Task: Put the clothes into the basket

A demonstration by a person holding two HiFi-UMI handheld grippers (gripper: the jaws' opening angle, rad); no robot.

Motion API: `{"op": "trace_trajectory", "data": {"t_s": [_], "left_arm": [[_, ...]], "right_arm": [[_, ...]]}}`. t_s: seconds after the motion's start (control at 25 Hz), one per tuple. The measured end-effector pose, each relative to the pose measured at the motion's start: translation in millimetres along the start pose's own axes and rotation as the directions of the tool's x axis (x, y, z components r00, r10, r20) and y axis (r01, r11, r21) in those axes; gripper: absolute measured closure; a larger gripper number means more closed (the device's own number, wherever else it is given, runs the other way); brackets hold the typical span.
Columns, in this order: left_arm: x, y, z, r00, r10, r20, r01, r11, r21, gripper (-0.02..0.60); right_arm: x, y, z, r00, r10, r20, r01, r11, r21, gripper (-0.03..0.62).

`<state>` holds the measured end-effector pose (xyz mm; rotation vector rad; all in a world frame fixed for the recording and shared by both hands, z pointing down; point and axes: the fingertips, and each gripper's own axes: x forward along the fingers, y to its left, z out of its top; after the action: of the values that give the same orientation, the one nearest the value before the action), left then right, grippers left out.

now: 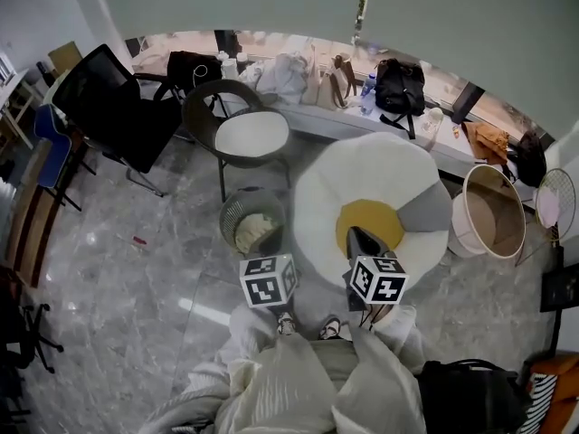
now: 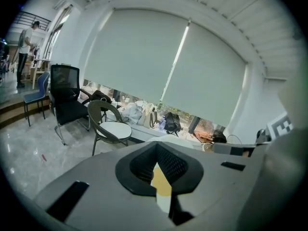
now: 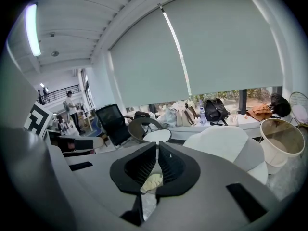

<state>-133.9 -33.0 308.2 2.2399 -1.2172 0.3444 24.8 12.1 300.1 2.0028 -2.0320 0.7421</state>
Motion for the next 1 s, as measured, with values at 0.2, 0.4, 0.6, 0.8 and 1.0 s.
{"op": "trace_trajectory", "data": {"t_s": [0.2, 0.4, 0.6, 0.8, 1.0], "left_arm": [[0, -22, 0, 1.000, -0.020, -0.003, 0.020, 0.999, 0.027, 0.585], [1, -32, -1, 0.999, -0.032, -0.006, 0.032, 0.998, 0.055, 0.585], [4, -39, -4, 0.999, -0.041, -0.022, 0.042, 0.997, 0.071, 0.586], [4, -43, -8, 0.998, -0.054, -0.024, 0.056, 0.995, 0.078, 0.586], [1, -49, -11, 0.997, -0.070, -0.027, 0.072, 0.994, 0.079, 0.585]], "right_arm": [[-9, -8, 3, 1.000, -0.021, 0.000, 0.021, 0.995, -0.102, 0.571], [-15, -14, 2, 1.000, -0.024, 0.009, 0.024, 0.996, -0.080, 0.571], [-21, -22, 1, 0.999, -0.036, 0.015, 0.036, 0.998, -0.053, 0.571], [-25, -27, 0, 0.998, -0.053, 0.017, 0.054, 0.997, -0.047, 0.571], [-29, -27, -1, 0.998, -0.058, 0.023, 0.059, 0.997, -0.044, 0.571]]}}
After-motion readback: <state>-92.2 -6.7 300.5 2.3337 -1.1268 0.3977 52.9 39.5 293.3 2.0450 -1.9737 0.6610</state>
